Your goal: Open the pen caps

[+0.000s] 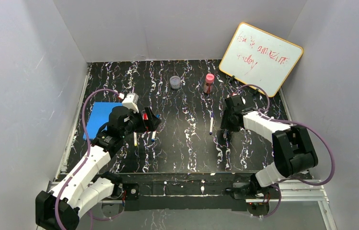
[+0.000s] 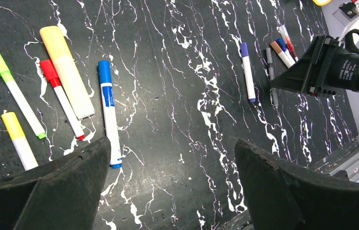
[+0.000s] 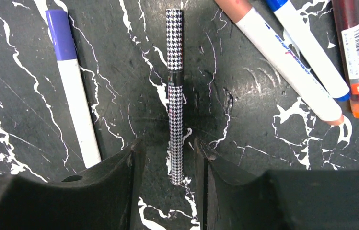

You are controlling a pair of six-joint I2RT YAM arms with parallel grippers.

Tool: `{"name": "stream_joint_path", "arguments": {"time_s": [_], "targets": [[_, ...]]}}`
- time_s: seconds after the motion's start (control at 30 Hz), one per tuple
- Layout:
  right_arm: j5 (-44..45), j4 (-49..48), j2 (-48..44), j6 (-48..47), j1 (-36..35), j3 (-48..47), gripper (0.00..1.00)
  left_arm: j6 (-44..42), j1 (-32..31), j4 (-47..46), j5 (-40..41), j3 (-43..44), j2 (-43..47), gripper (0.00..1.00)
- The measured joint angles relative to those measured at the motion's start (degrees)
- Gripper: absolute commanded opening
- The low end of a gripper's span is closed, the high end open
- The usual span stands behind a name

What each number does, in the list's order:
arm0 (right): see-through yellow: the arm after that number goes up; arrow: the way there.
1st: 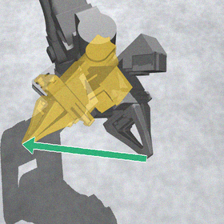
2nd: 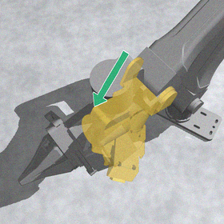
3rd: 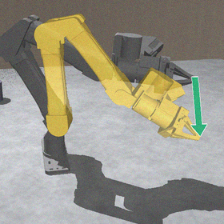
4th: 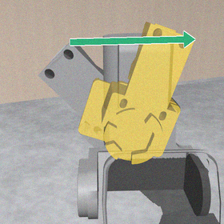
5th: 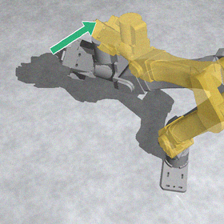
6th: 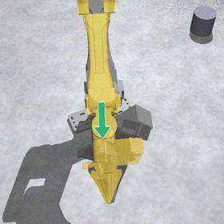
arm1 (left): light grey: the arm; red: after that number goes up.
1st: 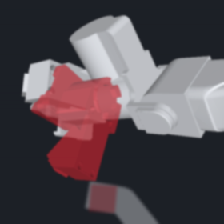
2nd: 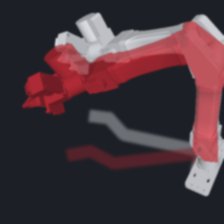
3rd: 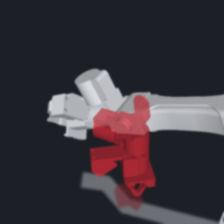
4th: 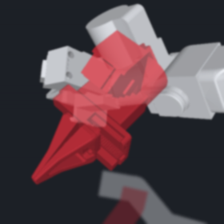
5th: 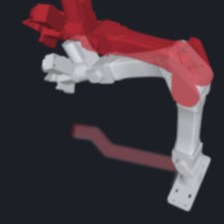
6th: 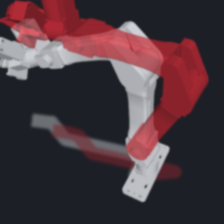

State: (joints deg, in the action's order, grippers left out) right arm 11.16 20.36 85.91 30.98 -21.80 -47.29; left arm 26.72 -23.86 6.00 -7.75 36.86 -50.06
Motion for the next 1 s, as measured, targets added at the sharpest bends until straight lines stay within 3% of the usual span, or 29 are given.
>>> {"name": "stream_joint_path", "arguments": {"time_s": [0.33, 0.53, 0.63, 0.87, 1.0], "targets": [[0.1, -2.0, 3.0, -1.2, 0.4, -0.4, 0.36, -0.2, 0.0, -0.2, 0.0, -0.5, 0.0, 0.98], [0.3, -2.8, 3.7, -1.5, 0.5, -0.7, 0.18, -0.5, -0.3, -0.2, 0.2, -0.6, 0.3, 0.98], [0.4, -2.8, 3.7, -1.7, 0.5, -0.7, 0.01, -0.7, -0.3, -0.2, 0.9, -0.6, 1.0, 0.98], [0.7, -2.1, 3.0, -1.7, 0.6, -0.6, 0.01, -0.8, -0.3, -0.2, 1.7, -0.6, 1.8, 0.98], [0.1, 1.7, -2.0, -1.4, 0.6, -0.6, 0.01, -0.8, -0.3, -0.2, 2.4, -0.6, 1.9, 0.98]]}}
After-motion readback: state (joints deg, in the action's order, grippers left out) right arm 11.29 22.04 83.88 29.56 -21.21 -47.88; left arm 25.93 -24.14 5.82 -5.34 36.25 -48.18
